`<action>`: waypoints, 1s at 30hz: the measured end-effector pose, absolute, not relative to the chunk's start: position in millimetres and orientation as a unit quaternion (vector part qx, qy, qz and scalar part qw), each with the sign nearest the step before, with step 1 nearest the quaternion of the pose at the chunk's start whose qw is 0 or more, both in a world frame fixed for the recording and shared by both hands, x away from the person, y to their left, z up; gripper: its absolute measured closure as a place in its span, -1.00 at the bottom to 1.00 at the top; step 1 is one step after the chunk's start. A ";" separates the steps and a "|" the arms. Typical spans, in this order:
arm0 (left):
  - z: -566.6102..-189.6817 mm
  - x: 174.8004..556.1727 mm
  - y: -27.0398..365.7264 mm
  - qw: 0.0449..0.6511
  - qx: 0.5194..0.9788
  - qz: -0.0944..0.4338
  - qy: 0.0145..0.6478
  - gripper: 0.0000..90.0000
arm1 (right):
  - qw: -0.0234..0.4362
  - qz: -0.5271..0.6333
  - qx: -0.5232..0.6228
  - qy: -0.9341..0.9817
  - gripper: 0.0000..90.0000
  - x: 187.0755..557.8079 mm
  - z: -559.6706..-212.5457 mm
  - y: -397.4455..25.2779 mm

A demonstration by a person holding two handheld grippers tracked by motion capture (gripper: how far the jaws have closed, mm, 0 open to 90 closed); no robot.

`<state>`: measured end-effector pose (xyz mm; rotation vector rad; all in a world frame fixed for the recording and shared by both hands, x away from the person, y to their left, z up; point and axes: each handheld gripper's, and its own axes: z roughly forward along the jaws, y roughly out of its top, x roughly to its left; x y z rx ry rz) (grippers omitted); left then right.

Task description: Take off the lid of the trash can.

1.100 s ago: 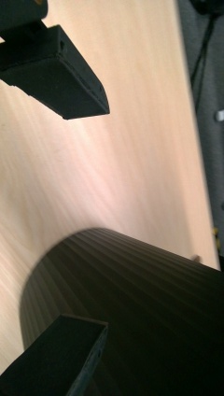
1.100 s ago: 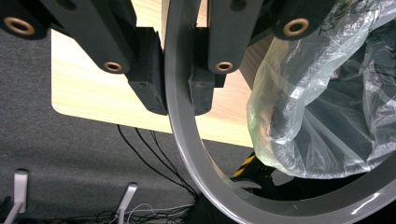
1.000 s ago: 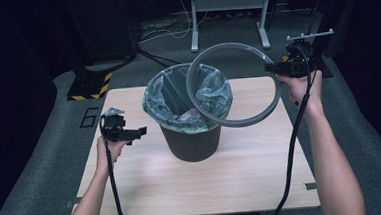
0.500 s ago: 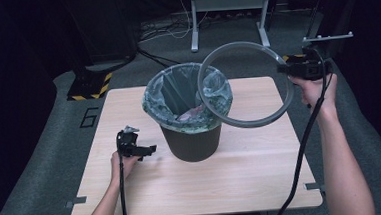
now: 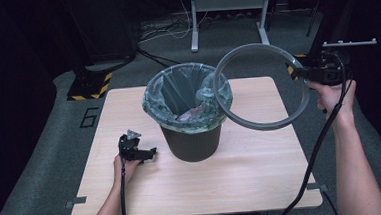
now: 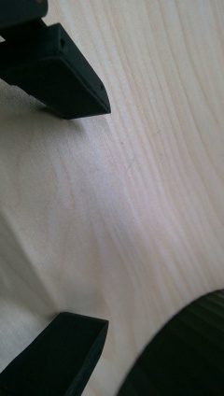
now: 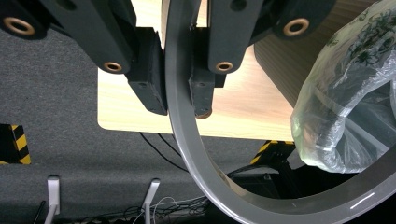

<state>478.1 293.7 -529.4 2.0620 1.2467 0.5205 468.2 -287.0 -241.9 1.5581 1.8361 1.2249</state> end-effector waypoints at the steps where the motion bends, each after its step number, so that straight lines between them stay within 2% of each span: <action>1: -529.4 478.0 293.6 0.332 0.789 0.199 0.478 -1.00 | 0.221 0.442 0.563 0.663 0.71 467.6 -242.3 -288.8; 13: -529.6 476.1 294.9 0.326 0.774 0.209 0.501 -1.00 | 0.217 0.447 0.579 0.647 0.71 461.7 -254.4 -308.4; 30: -529.6 476.0 294.6 0.326 0.773 0.210 0.502 -1.00 | 0.220 0.430 0.598 0.640 0.71 454.6 -270.2 -331.3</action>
